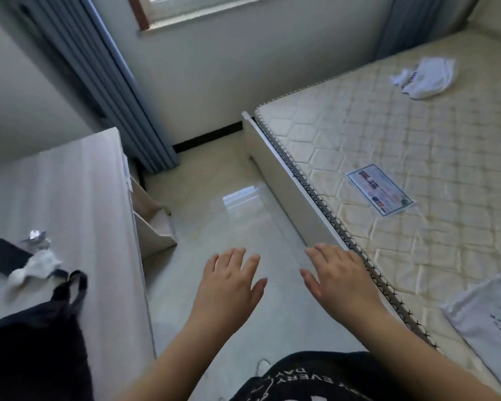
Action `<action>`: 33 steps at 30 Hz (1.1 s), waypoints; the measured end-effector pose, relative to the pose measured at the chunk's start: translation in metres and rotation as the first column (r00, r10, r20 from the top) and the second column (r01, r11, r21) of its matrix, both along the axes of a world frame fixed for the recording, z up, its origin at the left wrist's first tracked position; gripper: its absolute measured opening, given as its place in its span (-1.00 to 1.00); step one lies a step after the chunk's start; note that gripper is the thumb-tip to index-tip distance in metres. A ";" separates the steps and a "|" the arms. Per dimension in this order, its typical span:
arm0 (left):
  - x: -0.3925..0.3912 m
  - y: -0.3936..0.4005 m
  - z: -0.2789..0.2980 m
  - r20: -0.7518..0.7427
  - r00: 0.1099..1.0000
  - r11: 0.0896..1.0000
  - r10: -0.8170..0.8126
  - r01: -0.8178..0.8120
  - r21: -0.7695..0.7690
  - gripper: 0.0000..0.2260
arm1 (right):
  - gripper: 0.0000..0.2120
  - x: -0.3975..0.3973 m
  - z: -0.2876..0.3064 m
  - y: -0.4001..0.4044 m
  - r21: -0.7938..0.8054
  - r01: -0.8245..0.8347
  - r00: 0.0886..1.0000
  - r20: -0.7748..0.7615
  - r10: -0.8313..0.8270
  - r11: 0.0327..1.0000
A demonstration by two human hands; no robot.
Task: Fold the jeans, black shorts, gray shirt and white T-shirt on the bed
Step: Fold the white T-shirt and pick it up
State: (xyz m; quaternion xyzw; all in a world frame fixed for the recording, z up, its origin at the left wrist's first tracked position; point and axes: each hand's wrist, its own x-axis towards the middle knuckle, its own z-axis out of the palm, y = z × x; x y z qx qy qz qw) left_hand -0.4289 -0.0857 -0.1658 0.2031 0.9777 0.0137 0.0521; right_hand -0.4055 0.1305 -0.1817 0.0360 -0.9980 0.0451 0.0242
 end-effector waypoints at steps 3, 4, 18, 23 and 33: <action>-0.028 -0.026 0.003 -0.056 0.996 0.997 0.075 -0.074 0.005 -0.59 | -0.66 -0.037 0.005 -0.014 0.014 -0.015 1.000 0.015 0.014 1.000; -0.038 -0.030 0.004 -0.087 0.992 0.996 0.089 -0.088 0.012 -0.62 | -0.66 -0.050 0.005 -0.016 0.017 -0.032 0.999 0.009 0.032 0.999; -0.218 -0.029 0.019 -0.113 0.978 0.984 0.177 -0.174 0.030 -0.61 | -0.62 -0.271 0.010 -0.030 -0.085 -0.298 0.953 -0.085 0.291 0.951; -0.263 -0.044 0.025 -0.186 0.944 0.962 0.273 -0.268 0.054 -0.66 | -0.65 -0.343 0.010 -0.049 -0.053 -0.384 0.921 -0.085 0.379 0.922; -0.360 -0.141 -0.002 -0.258 0.904 0.940 0.340 -0.337 0.056 -0.59 | -0.65 -0.464 0.003 -0.151 -0.026 -0.493 0.869 -0.059 0.491 0.870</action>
